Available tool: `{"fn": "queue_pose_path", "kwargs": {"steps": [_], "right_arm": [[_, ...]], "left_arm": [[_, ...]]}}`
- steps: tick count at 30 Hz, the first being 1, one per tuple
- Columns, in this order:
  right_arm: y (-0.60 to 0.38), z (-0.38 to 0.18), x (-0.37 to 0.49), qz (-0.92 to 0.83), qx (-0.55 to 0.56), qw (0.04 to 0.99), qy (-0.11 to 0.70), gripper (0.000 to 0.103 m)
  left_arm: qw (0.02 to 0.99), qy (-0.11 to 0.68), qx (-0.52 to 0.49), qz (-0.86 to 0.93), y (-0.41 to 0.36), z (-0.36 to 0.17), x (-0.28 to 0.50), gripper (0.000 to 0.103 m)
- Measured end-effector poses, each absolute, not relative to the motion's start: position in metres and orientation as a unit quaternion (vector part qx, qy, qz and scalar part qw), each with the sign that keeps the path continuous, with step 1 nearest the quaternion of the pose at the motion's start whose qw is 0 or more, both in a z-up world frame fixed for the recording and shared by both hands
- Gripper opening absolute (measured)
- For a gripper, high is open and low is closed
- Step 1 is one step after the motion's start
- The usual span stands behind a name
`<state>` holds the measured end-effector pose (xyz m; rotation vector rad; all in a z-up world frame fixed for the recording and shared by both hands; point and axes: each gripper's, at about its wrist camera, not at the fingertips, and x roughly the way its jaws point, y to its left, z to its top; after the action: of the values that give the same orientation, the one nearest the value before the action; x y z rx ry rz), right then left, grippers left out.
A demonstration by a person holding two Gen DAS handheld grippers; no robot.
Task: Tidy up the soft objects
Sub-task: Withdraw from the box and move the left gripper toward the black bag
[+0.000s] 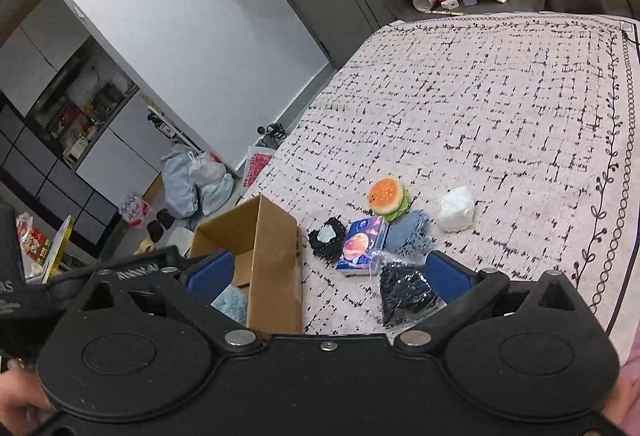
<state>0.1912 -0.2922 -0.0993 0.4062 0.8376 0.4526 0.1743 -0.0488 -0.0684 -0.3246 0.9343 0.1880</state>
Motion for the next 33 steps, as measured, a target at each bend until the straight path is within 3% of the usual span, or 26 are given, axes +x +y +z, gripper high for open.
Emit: {"fn": "queue_pose_path", "kwargs": {"steps": [33], "right_arm": [[-0.356,-0.152,0.251,0.194,0.233,0.840,0.451,0.103]], "left_arm": [[0.841,0.489,-0.218,0.078,-0.126,-0.159,0.205,0.088]]}}
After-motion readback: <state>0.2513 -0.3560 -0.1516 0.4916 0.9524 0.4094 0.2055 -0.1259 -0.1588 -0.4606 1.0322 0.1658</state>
